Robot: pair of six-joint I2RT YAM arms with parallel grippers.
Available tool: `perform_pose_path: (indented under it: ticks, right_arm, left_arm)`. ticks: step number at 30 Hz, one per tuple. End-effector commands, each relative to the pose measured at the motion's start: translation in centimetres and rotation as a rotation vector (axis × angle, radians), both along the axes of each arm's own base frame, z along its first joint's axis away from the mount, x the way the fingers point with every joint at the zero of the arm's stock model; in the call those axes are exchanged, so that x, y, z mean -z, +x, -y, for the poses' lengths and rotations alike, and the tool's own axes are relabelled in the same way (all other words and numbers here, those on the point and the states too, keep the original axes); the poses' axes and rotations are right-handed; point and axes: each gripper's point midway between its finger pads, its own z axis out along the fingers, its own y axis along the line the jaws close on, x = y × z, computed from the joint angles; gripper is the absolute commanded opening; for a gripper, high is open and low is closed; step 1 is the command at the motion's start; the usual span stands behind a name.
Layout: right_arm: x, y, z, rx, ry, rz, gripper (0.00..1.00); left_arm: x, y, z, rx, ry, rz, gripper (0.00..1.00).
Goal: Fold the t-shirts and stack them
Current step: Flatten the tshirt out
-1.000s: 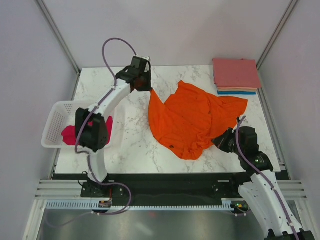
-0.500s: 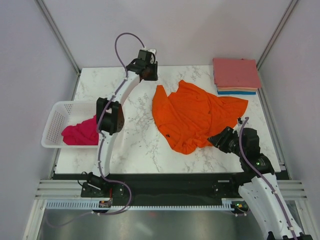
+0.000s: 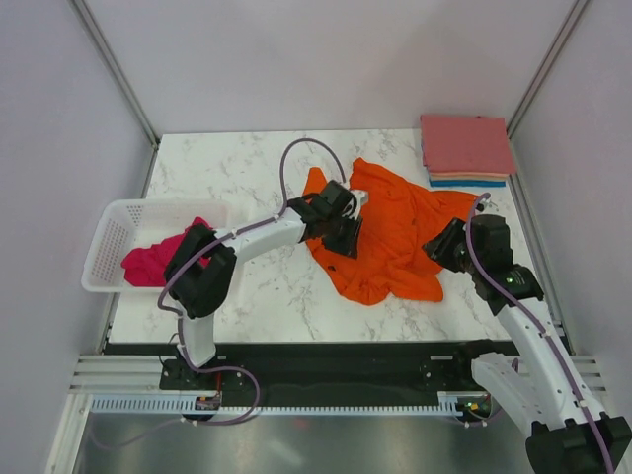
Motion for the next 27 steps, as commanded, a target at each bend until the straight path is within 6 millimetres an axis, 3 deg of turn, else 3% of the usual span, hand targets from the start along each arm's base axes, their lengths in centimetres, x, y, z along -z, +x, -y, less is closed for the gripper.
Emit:
perform_pose_path:
  ticks: [1, 5, 8, 11, 12, 14, 15, 16, 17, 18, 20, 21, 23, 25, 26, 27]
  right_arm:
    - [-3.6, 1.4, 0.6, -0.003, -0.053, 0.1, 0.39]
    - [-3.8, 1.5, 0.8, 0.004, -0.065, 0.106, 0.4]
    - [-2.9, 1.3, 0.9, 0.014, -0.062, 0.082, 0.4]
    - [-2.2, 1.2, 1.0, 0.021, -0.068, 0.065, 0.4]
    - [-1.9, 1.1, 1.2, 0.026, -0.075, 0.058, 0.4]
    - [-1.5, 1.1, 1.8, 0.05, -0.103, 0.046, 0.4]
    - [-1.3, 1.0, 2.0, 0.055, -0.112, 0.037, 0.4]
    - [-1.0, 1.0, 2.2, 0.062, -0.118, 0.028, 0.4]
    - [-0.7, 1.0, 2.3, 0.069, -0.125, 0.02, 0.4]
    - [-0.1, 1.0, 2.3, 0.069, -0.125, 0.0, 0.4]
    - [0.4, 1.0, 2.2, 0.067, -0.123, -0.019, 0.4]
    - [0.9, 1.0, 2.1, 0.066, -0.12, -0.038, 0.4]
    - [1.2, 1.1, 2.1, 0.069, -0.115, -0.044, 0.4]
    - [1.6, 1.2, 2.1, 0.08, -0.112, -0.045, 0.4]
    - [1.7, 1.3, 2.1, 0.081, -0.11, -0.042, 0.4]
    - [2.1, 1.3, 2.0, 0.079, -0.109, -0.048, 0.4]
  left_arm:
    - [4.9, -0.2, -3.3, -0.14, 0.096, -0.116, 0.33]
    - [7.8, -0.1, -6.1, -0.2, 0.239, -0.122, 0.33]
    - [9.8, 1.5, -8.7, -0.252, 0.357, -0.117, 0.34]
    - [11.1, 4.4, -11.2, -0.312, 0.433, -0.121, 0.35]
    - [10.5, 6.3, -11.5, -0.337, 0.437, -0.089, 0.35]
    - [10.9, 8.8, -14.0, -0.369, 0.494, -0.088, 0.35]
    - [8.7, 12.0, -14.0, -0.405, 0.483, -0.025, 0.35]
    - [9.0, 13.8, -15.7, -0.444, 0.507, -0.034, 0.35]
    - [7.7, 15.5, -16.3, -0.465, 0.509, -0.006, 0.35]
    - [4.2, 18.0, -16.5, -0.496, 0.486, 0.053, 0.35]
    - [0.7, 20.3, -17.4, -0.526, 0.473, 0.131, 0.36]
    - [-2.0, 21.3, -17.2, -0.54, 0.447, 0.195, 0.37]
    - [-4.4, 20.7, -16.1, -0.52, 0.405, 0.228, 0.38]
    - [-6.6, 17.9, -13.5, -0.468, 0.307, 0.215, 0.38]
    - [-7.1, 16.4, -12.3, -0.438, 0.266, 0.204, 0.38]
    - [-6.6, 12.3, -9.9, -0.344, 0.206, 0.153, 0.38]
